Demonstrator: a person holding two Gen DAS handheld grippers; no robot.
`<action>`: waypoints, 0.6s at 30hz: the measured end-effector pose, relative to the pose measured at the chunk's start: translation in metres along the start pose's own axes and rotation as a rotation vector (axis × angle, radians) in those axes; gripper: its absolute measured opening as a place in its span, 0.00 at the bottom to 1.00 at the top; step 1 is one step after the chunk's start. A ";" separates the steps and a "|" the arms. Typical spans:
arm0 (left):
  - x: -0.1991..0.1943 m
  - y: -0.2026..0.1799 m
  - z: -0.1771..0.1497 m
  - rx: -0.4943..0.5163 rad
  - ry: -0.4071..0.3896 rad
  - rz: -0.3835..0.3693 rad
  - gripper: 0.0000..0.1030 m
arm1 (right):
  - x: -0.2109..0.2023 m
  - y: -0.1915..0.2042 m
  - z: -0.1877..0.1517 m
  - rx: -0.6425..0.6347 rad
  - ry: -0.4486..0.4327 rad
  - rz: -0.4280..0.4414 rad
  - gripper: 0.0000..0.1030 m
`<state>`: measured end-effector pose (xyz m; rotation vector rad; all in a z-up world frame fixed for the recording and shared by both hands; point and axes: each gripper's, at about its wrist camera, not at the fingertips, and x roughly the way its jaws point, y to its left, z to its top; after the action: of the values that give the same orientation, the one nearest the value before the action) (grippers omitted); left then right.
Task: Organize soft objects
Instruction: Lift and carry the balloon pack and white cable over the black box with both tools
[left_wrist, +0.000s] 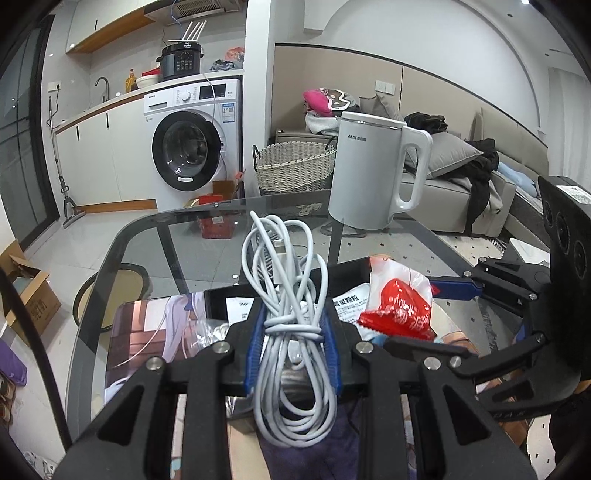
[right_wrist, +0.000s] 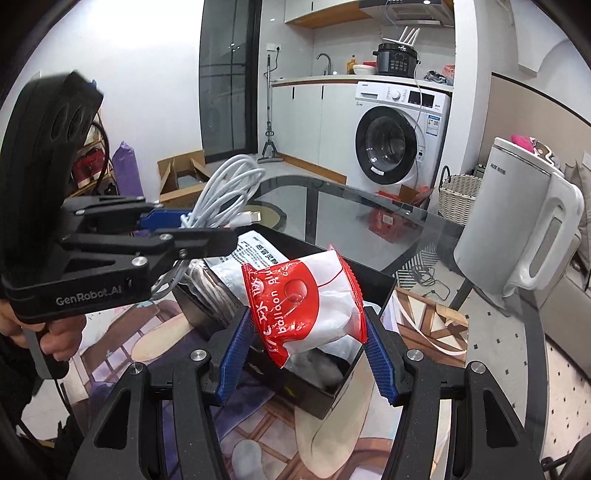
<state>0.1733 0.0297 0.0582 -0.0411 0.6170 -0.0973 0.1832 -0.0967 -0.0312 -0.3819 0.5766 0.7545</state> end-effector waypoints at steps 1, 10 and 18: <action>0.003 0.000 0.001 -0.001 0.005 0.000 0.26 | 0.003 -0.001 0.001 -0.005 0.005 -0.003 0.58; 0.023 -0.006 0.005 0.021 0.032 -0.009 0.26 | 0.025 -0.006 0.004 -0.035 0.054 -0.019 0.58; 0.038 -0.011 0.009 0.040 0.055 0.006 0.26 | 0.033 -0.009 0.005 -0.062 0.067 -0.034 0.67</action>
<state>0.2085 0.0152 0.0445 0.0018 0.6698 -0.1048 0.2111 -0.0826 -0.0461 -0.4744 0.6090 0.7300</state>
